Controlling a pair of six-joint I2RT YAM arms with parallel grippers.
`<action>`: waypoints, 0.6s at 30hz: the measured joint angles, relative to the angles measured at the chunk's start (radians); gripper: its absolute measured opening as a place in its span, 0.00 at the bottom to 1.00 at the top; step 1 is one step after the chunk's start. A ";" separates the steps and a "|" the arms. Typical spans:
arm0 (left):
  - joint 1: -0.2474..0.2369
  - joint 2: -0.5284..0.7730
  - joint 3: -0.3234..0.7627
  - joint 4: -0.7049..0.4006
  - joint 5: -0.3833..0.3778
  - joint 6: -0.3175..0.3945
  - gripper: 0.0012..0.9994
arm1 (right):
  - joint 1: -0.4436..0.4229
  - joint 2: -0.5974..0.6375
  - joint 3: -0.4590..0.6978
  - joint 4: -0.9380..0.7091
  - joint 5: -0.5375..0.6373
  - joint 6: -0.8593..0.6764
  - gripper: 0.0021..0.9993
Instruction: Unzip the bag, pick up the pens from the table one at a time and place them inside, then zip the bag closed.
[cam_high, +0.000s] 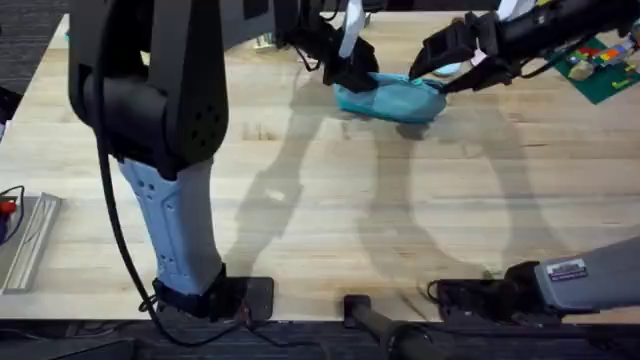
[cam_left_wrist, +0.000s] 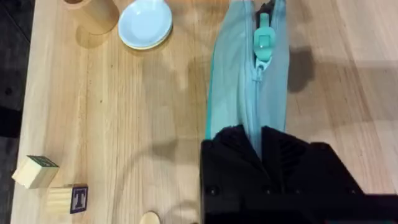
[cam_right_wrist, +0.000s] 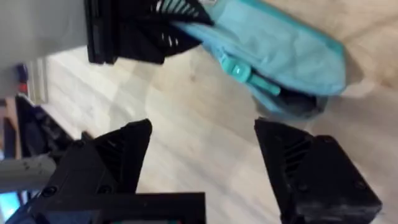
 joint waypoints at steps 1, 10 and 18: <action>0.000 0.000 0.000 0.000 0.000 0.000 0.04 | 0.000 0.000 -0.003 0.019 0.000 0.007 1.00; 0.000 0.000 0.000 0.000 0.000 0.000 0.04 | 0.000 0.000 -0.005 0.051 0.028 0.049 1.00; 0.000 0.000 0.000 0.000 0.000 0.000 0.04 | 0.000 0.000 -0.031 0.110 0.085 0.101 1.00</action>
